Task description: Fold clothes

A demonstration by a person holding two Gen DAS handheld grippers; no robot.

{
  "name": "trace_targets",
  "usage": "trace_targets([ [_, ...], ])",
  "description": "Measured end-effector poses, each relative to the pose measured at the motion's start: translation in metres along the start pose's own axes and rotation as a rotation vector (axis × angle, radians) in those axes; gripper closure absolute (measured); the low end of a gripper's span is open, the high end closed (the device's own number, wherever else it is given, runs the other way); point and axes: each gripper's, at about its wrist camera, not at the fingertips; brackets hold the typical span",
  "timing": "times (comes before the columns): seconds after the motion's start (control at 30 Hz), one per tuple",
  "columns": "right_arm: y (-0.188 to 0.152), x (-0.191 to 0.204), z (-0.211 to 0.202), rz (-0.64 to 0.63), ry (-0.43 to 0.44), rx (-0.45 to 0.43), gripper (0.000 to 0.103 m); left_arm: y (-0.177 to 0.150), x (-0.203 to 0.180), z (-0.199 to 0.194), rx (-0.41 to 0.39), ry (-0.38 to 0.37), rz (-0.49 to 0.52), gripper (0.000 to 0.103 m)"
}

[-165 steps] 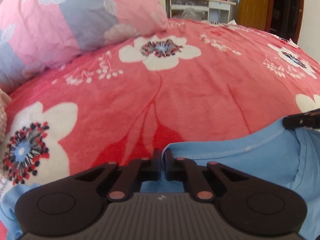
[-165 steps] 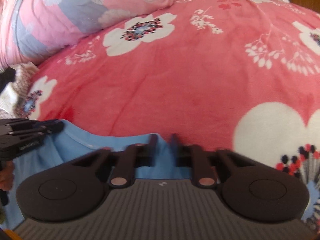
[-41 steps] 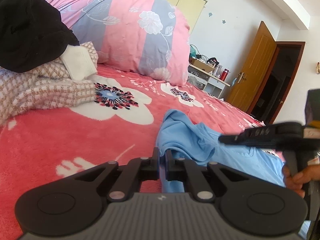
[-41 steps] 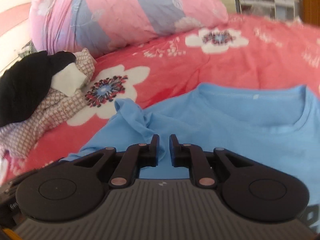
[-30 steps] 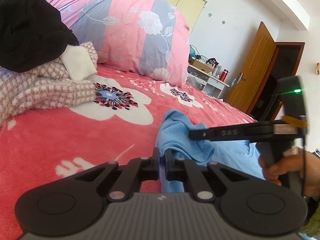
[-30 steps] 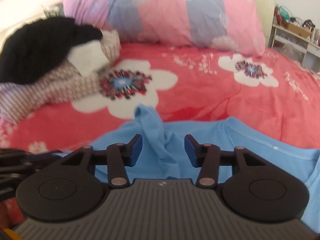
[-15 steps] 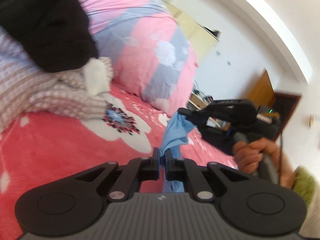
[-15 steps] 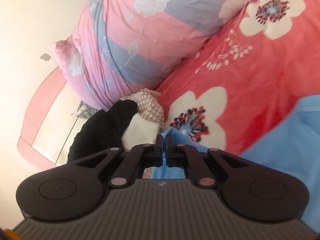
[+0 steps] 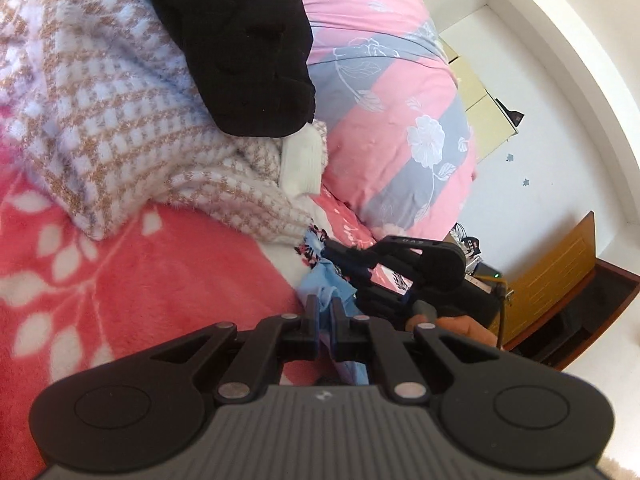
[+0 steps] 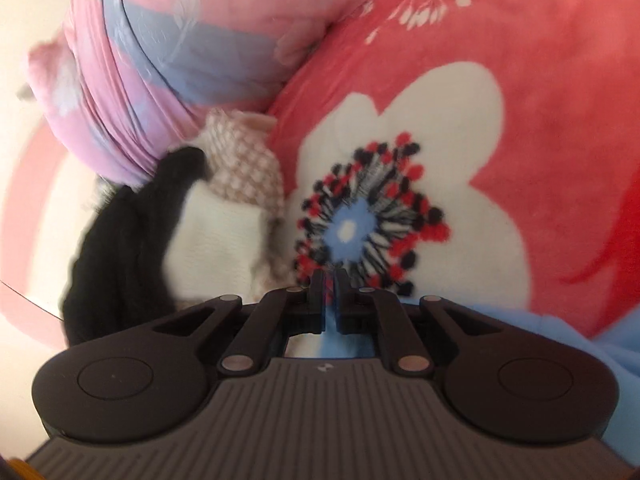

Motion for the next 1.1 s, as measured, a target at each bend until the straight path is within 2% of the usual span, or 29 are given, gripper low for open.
trace_targets([
  [0.07, 0.004, -0.005, 0.0, 0.046, 0.06, -0.013, 0.091, 0.001, 0.004, -0.002, -0.013, 0.011, -0.02, 0.098],
  [0.2, 0.016, 0.007, -0.044, -0.051, 0.098, -0.149, 0.091, 0.003, 0.011, -0.005, -0.022, 0.009, -0.072, 0.098],
  [0.37, 0.012, 0.016, -0.113, -0.279, -0.055, -0.154, 0.091, 0.006, 0.011, -0.009, -0.049, 0.019, -0.084, 0.097],
  [0.47, -0.004, 0.009, -0.149, -0.36, -0.141, -0.125, 0.091, 0.009, 0.011, -0.015, -0.088, 0.07, -0.099, 0.098],
  [0.53, -0.02, 0.004, -0.16, -0.387, -0.19, -0.084, 0.091, 0.014, 0.01, -0.02, -0.105, 0.129, -0.099, 0.097],
  [0.6, -0.037, 0.002, -0.159, -0.407, -0.216, -0.042, 0.091, 0.019, 0.006, -0.023, -0.102, 0.186, -0.091, 0.093],
  [0.7, -0.063, 0.0, -0.157, -0.436, -0.255, 0.023, 0.091, 0.023, -0.018, -0.018, -0.025, 0.26, 0.004, 0.089],
  [0.83, -0.088, 0.017, -0.136, -0.542, -0.277, 0.095, 0.091, 0.006, -0.056, 0.0, 0.105, 0.291, 0.212, 0.077],
  [0.9, -0.097, 0.026, -0.123, -0.606, -0.284, 0.116, 0.091, -0.004, -0.075, 0.009, 0.17, 0.302, 0.32, 0.076],
  [0.93, -0.101, 0.028, -0.115, -0.625, -0.287, 0.127, 0.091, -0.01, -0.077, 0.013, 0.184, 0.301, 0.344, 0.076],
  [1.1, -0.104, 0.028, -0.074, -0.645, -0.273, 0.169, 0.091, -0.027, -0.049, 0.028, 0.242, 0.265, 0.262, 0.079],
])
Point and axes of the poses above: each gripper's, at about its wrist camera, not at the fingertips, and z roughly the way its jaws point, x to its left, y to its top, and after that the axes turned 11 degrees about -y, right-handed
